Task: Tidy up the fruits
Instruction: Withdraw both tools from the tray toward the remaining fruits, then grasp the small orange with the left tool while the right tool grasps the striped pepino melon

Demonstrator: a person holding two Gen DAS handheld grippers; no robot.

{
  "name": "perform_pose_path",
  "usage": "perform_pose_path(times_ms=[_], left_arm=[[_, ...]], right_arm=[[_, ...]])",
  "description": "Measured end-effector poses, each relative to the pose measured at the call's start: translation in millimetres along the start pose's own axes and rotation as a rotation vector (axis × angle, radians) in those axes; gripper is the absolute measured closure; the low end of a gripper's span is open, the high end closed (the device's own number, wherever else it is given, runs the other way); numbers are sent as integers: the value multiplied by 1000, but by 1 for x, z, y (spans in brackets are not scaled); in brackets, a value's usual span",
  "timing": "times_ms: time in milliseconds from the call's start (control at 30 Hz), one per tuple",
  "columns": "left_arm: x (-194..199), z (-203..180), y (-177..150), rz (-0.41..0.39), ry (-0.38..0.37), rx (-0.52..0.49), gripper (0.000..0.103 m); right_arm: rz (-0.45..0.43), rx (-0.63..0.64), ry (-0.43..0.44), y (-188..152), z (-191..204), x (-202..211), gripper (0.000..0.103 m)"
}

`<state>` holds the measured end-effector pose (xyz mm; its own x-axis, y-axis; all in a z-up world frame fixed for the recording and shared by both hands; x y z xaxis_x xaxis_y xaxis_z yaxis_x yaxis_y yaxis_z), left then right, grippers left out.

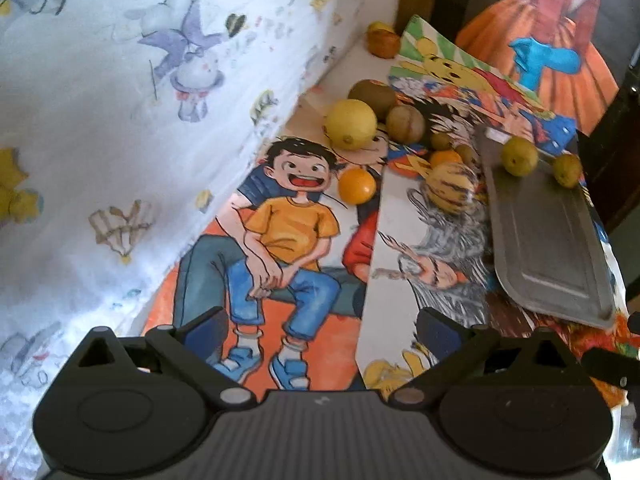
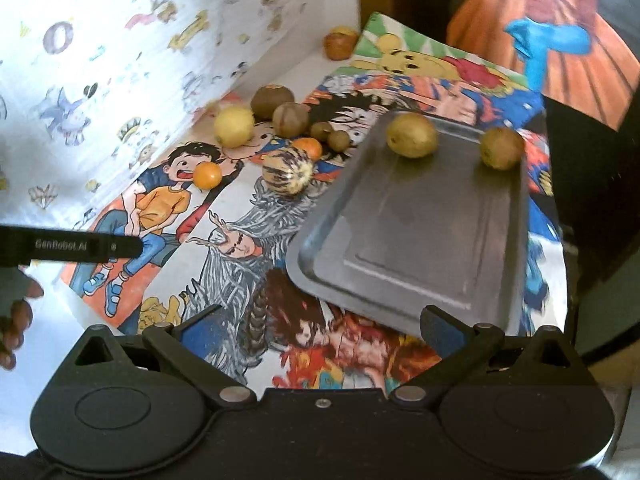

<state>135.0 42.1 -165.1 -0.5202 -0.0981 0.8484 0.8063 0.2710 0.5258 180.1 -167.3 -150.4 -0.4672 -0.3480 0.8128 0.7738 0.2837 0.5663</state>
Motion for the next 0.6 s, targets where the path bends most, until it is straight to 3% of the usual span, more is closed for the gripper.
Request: perform_pose_path(times_ms=[400, 600], left_arm=[[-41, 4, 43, 10, 58, 97, 1], [-64, 3, 65, 14, 89, 110, 1]], right_arm=[[-9, 289, 71, 69, 12, -52, 1], [-15, 435, 100, 88, 22, -79, 1]])
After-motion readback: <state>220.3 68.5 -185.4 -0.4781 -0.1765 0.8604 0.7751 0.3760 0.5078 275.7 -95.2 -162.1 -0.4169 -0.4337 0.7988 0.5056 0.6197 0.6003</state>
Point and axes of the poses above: each gripper's, at about its wrist camera, not at the fingertips, and x roughly against the way its jaws point, z to its left, y to its top, the point moved 10 cm from there along -x, roughly the way its jaws point, and after that the axes turned 2 degrees about -x, right-handed, at the moved point
